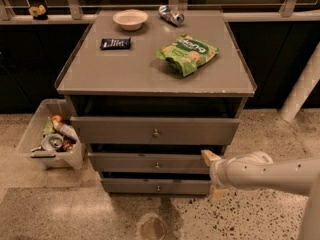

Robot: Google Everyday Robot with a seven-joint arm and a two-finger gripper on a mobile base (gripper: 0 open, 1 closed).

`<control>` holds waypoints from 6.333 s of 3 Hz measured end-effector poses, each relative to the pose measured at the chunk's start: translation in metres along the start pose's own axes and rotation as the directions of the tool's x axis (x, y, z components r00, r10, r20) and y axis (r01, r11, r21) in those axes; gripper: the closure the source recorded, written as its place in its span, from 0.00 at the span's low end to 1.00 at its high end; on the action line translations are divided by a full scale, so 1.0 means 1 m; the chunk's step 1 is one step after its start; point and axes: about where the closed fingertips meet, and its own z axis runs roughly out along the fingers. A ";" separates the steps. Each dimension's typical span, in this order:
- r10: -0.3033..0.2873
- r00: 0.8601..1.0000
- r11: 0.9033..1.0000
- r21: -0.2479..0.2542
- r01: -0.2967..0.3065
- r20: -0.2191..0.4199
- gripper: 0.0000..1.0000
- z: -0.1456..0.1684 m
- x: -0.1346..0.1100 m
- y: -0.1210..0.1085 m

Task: Open middle drawer

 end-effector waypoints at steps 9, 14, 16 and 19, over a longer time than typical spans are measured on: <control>-0.086 0.996 0.996 -0.023 0.086 0.028 0.64 0.124 0.000 -0.051; -0.123 0.991 0.992 0.028 0.121 0.058 1.00 0.107 0.001 -0.012; -0.129 0.990 0.992 0.020 0.128 0.063 1.00 0.111 0.000 -0.009; -0.137 0.986 0.990 -0.002 0.138 0.089 1.00 0.111 -0.002 0.020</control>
Offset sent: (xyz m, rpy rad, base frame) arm 0.0335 0.0015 -0.0302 0.0210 0.0005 -0.0265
